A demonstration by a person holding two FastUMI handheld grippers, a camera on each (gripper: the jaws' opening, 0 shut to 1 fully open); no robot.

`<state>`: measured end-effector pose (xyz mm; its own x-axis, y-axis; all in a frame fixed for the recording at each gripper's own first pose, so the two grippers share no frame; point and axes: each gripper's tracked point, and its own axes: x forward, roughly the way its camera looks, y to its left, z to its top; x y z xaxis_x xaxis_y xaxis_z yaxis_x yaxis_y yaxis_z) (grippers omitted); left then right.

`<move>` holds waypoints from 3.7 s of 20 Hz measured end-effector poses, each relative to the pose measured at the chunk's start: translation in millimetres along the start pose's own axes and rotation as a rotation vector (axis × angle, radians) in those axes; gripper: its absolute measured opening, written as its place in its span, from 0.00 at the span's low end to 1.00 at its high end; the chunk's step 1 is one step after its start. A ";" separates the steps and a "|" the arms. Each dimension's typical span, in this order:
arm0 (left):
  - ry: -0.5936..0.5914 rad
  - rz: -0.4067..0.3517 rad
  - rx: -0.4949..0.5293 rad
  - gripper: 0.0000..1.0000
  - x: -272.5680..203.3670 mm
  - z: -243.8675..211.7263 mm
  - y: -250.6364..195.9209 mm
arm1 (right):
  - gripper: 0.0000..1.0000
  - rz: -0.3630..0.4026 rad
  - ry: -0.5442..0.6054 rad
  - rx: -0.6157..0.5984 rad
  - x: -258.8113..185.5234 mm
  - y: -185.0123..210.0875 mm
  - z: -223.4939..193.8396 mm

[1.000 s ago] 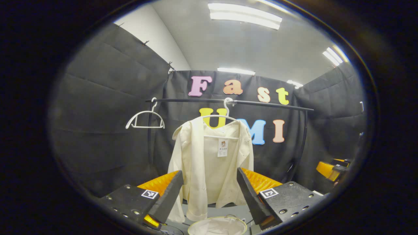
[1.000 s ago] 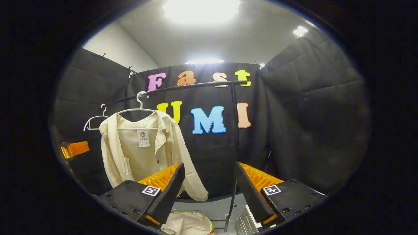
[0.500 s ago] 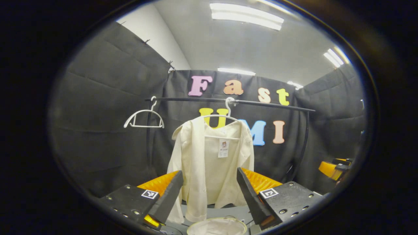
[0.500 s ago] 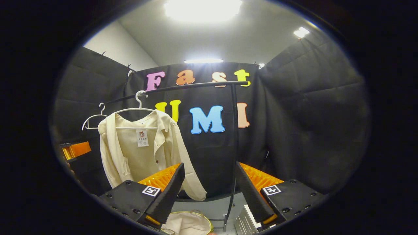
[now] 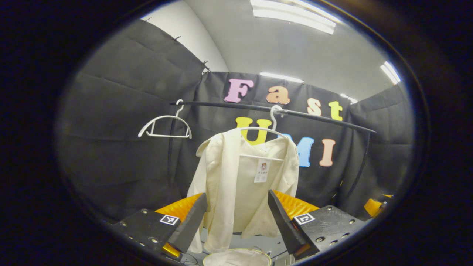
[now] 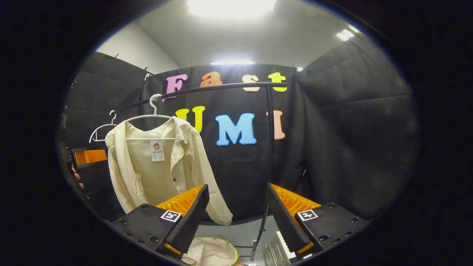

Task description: Grasp the clothes on the hanger with both hands and then place them into the laundry hamper below.

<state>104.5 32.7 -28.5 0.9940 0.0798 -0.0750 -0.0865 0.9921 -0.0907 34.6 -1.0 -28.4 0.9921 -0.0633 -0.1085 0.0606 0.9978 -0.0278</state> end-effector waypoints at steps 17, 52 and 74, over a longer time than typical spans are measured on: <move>0.008 0.329 0.189 0.96 135.5 14.9 25.2 | 0.98 0.205 0.047 0.046 158.7 28.4 -13.7; -0.033 0.135 0.097 0.00 127.4 34.6 17.2 | 0.98 0.556 0.047 0.026 178.4 176.5 22.7; -0.037 0.106 0.106 0.01 127.4 31.1 13.6 | 0.57 0.377 -0.041 -0.127 312.2 220.3 30.5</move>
<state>232.0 59.4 -8.4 0.9817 0.1857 -0.0421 -0.1850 0.9825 0.0218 361.1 199.7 -38.1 0.9460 0.3101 -0.0948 -0.3199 0.9402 -0.1169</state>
